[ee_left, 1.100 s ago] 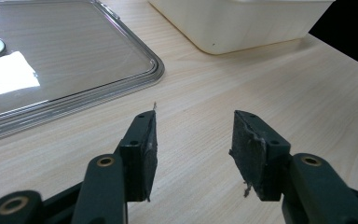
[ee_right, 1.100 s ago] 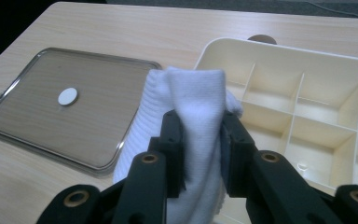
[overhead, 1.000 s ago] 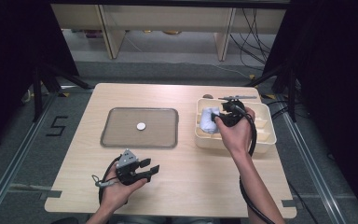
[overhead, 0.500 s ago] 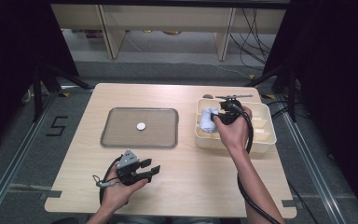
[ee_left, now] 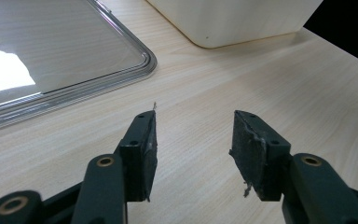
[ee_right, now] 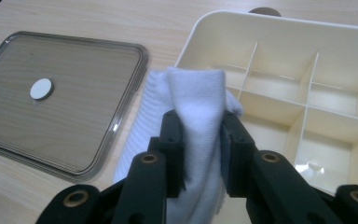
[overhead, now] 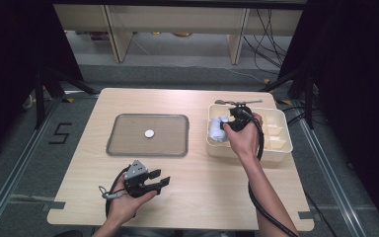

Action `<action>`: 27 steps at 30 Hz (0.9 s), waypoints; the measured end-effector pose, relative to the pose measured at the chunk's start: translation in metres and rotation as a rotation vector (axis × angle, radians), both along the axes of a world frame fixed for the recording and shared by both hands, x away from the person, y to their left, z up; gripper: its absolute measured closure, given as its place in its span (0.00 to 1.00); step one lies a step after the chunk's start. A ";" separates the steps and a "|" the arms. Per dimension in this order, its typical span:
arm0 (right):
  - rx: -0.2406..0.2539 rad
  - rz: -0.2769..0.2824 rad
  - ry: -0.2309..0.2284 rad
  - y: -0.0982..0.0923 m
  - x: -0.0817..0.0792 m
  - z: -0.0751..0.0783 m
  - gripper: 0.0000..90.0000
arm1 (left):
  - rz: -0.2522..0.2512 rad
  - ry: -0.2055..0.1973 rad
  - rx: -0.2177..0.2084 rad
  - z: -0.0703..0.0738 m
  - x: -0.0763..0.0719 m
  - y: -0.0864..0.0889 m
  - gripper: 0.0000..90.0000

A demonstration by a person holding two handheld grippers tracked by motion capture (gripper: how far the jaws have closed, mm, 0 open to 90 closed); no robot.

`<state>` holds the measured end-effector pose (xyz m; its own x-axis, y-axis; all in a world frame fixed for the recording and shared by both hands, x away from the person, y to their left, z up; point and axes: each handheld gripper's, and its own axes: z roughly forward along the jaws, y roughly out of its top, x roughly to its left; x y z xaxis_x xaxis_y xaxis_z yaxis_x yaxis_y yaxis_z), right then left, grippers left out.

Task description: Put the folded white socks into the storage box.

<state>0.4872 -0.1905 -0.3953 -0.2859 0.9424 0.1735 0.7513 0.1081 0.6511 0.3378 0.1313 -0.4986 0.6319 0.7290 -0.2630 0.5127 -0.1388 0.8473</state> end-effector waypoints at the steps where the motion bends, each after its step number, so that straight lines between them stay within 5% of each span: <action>1: -0.003 0.006 0.003 0.000 0.001 -0.001 0.82 | -0.009 -0.006 0.001 0.000 0.001 0.000 0.55; 12: -0.023 -0.035 0.100 0.008 0.007 -0.012 0.82 | -0.009 -0.008 0.005 0.000 0.000 0.000 0.55; 14: -0.061 0.015 0.074 0.006 0.009 -0.017 0.82 | -0.008 -0.009 0.004 0.000 0.000 0.000 0.55; 21: -0.075 -0.007 0.115 0.015 0.010 -0.028 0.82 | -0.010 -0.008 0.004 0.000 0.001 0.001 0.55; 27: -0.137 0.049 0.084 0.016 0.014 -0.030 0.82 | 0.004 0.000 0.007 0.000 0.000 0.000 0.55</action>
<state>0.5013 -0.1744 -0.4255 -0.3224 0.9440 0.0699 0.7940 0.2295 0.5629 0.3375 0.1316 -0.4983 0.6294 0.7332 -0.2575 0.5131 -0.1432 0.8463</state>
